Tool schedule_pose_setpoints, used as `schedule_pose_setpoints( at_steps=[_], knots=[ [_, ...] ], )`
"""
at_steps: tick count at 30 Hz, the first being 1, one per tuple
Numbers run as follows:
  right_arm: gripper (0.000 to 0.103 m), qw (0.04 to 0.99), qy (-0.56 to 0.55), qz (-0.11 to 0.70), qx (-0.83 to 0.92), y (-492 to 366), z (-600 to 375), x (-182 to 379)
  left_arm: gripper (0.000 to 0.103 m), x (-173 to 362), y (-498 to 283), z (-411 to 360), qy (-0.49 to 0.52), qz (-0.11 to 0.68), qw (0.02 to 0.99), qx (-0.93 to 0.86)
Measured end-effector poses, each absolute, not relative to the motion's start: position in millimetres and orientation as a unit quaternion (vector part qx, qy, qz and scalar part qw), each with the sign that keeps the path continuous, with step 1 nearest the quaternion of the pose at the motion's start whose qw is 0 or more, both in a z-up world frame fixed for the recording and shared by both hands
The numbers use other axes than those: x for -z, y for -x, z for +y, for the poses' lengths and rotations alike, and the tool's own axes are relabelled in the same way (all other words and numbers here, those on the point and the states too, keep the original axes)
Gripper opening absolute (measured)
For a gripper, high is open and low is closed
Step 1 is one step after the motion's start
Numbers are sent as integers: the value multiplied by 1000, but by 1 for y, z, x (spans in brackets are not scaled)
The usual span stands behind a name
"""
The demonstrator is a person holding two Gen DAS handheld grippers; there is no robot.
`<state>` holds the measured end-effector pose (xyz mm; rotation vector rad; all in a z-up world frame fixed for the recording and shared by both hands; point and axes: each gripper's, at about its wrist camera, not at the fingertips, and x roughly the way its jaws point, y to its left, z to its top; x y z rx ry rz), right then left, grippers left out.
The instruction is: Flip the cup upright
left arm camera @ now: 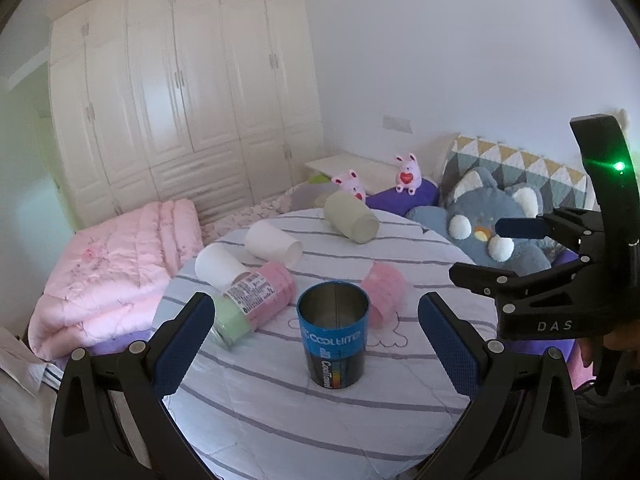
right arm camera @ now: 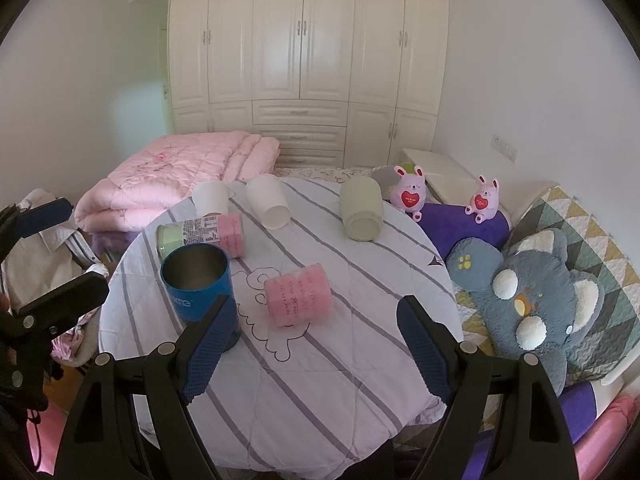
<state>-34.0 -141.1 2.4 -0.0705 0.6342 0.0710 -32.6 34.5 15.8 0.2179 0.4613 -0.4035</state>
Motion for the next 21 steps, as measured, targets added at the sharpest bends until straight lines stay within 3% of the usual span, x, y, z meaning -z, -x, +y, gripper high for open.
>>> schedule_pose_setpoints(
  at_steps=[21],
  knots=[
    [83, 946, 21, 322, -38, 28, -152, 5, 103, -15, 26, 29, -99, 225, 948, 203]
  ],
)
